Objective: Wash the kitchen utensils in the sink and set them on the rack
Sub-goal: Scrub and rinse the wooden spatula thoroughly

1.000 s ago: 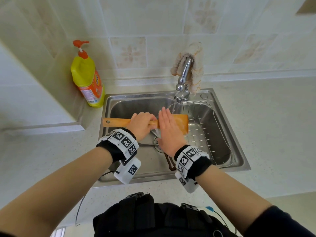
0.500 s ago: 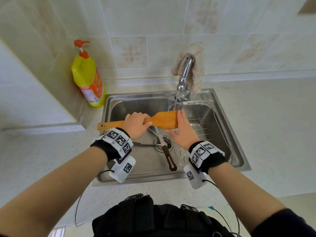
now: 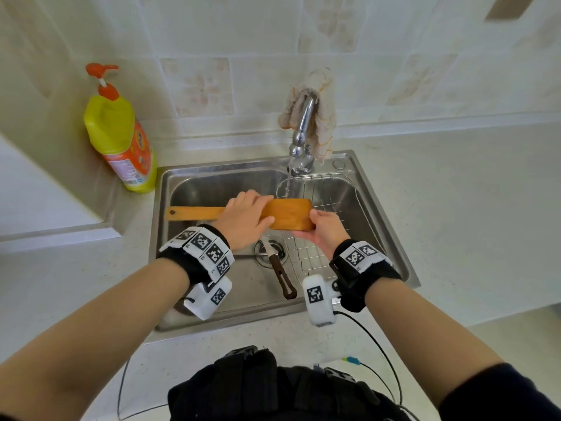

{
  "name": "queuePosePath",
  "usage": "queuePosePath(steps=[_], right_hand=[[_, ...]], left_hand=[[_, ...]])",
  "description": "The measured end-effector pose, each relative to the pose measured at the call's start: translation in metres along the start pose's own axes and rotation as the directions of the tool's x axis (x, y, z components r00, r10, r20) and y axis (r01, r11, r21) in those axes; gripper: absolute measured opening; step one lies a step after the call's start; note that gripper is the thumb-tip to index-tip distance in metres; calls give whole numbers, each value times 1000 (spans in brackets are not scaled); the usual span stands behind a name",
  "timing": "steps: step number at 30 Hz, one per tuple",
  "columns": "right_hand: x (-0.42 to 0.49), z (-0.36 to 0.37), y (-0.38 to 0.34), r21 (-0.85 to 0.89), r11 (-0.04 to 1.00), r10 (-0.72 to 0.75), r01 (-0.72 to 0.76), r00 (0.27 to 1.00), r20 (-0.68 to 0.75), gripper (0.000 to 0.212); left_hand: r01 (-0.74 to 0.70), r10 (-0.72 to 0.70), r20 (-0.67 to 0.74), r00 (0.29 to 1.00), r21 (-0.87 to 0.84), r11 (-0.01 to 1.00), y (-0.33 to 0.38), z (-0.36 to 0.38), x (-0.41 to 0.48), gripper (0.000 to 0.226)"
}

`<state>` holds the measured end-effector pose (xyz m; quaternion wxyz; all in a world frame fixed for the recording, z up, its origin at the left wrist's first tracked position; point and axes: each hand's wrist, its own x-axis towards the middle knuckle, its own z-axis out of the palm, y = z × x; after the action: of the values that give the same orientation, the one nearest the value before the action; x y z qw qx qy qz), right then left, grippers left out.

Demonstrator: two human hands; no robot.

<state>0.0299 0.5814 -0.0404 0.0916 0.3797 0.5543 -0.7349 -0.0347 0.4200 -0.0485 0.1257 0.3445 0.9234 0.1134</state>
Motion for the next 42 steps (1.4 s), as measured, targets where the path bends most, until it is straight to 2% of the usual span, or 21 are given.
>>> queuePosePath(steps=[3, 6, 9, 12, 16, 18, 20, 23, 25, 30, 32, 36, 39, 42], right_hand=[[2, 10, -1, 17, 1000, -18, 18, 1000, 16, 40], [6, 10, -4, 18, 999, -38, 40, 997, -71, 40], [13, 3, -10, 59, 997, -41, 52, 986, -163, 40], [15, 12, -10, -17, 999, -35, 33, 979, -199, 38], [11, 42, -6, -122, 992, -30, 12, 990, -140, 35], [12, 39, -13, -90, 995, -53, 40, 988, -145, 36], [20, 22, -19, -98, 991, -104, 89, 982, -159, 35], [29, 6, -17, -225, 970, -142, 95, 968, -206, 34], [27, 15, -13, -294, 952, -150, 91, 971, -184, 34], [22, 34, -15, -335, 936, -147, 110, 985, -86, 33], [25, 23, -19, -332, 937, -159, 109, 979, -125, 34], [34, 8, -18, -397, 908, -226, 132, 953, -200, 34], [29, 28, -15, -444, 879, -266, 172, 951, -158, 35], [28, 38, -16, -464, 868, -289, 177, 940, -181, 34]], left_hand=[[-133, 127, 97, 987, 57, 989, 12, 3, 1, 60], [-155, 147, 76, 986, 113, 981, -2, 4, 2, 59], [-31, 18, 92, 996, 141, 989, -34, 2, -4, 58], [95, -110, 122, 986, 119, 988, -44, 4, -9, 62], [-75, 63, 146, 987, 78, 994, -6, 3, -1, 62], [-109, 99, 122, 988, 80, 991, -8, -2, 3, 62], [-36, 27, 123, 992, 72, 997, -31, -4, 0, 65], [148, -163, 222, 961, 85, 985, -63, -2, -18, 66], [152, -164, 254, 953, 67, 986, -56, 1, -21, 66], [-48, 47, 194, 980, -2, 999, -17, 0, 1, 61], [-7, 15, 201, 980, -41, 999, -32, -6, -3, 60], [238, -209, 278, 938, -75, 968, -68, -8, -23, 55], [175, -146, 215, 966, -123, 977, -41, -10, -15, 51], [122, -97, 122, 988, -215, 969, -9, -15, 1, 51]])
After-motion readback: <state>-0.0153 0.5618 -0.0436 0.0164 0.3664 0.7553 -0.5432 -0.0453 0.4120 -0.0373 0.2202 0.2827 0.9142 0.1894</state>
